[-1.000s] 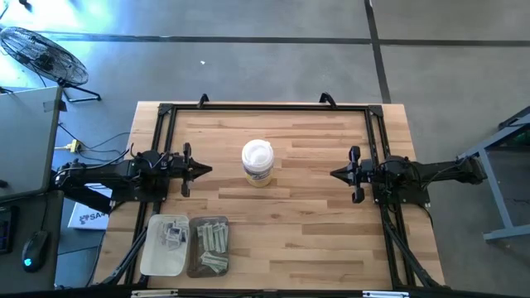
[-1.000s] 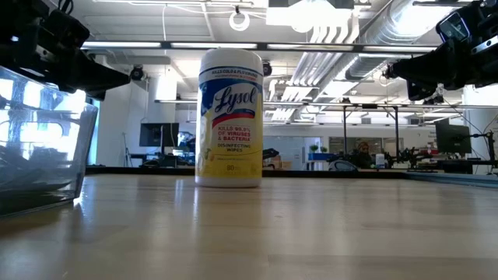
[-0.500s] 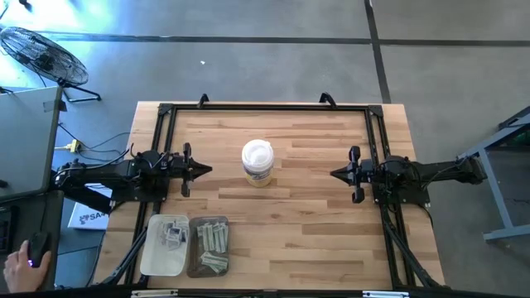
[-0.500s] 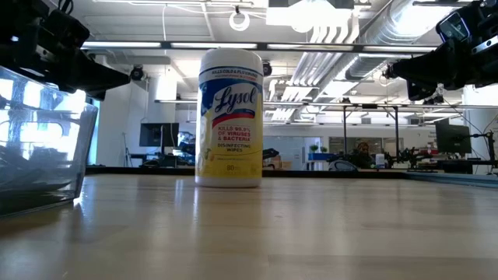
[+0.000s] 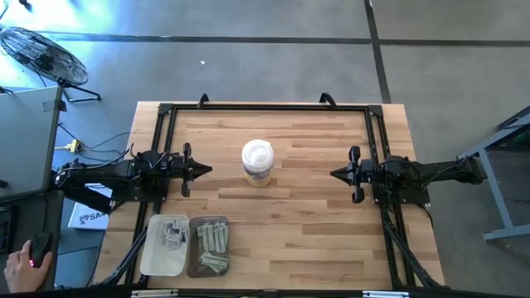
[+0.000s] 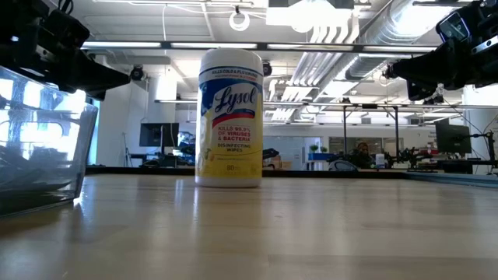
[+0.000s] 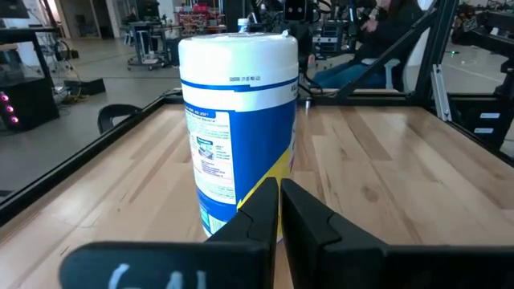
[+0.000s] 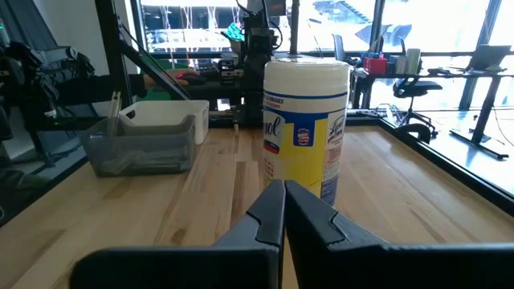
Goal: Pick & Place First Aid Supplies
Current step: Return to Home Position
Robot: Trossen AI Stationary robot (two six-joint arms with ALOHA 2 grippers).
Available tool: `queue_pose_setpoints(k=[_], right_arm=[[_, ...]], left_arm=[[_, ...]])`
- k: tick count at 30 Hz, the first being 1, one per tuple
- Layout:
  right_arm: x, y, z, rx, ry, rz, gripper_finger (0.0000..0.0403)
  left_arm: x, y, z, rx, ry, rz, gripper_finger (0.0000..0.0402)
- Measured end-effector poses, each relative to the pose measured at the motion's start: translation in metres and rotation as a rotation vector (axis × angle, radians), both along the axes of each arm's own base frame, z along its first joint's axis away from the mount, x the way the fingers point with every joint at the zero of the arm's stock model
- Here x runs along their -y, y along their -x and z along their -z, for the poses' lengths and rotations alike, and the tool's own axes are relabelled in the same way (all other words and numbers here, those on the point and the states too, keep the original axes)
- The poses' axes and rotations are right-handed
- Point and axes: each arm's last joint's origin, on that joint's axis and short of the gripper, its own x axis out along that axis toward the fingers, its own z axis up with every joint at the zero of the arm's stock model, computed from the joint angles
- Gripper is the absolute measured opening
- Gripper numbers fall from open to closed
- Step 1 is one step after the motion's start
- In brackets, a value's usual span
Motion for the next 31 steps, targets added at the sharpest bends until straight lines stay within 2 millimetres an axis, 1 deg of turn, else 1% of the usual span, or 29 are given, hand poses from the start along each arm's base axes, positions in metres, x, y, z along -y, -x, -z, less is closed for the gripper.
queue_pose_setpoints(k=[31], right_arm=[[0.0000,0.0000,0.0000,0.000,0.000,0.000,0.0009]], left_arm=[[0.0000,-0.0001,0.0001,-0.002,0.000,0.000,0.0012]])
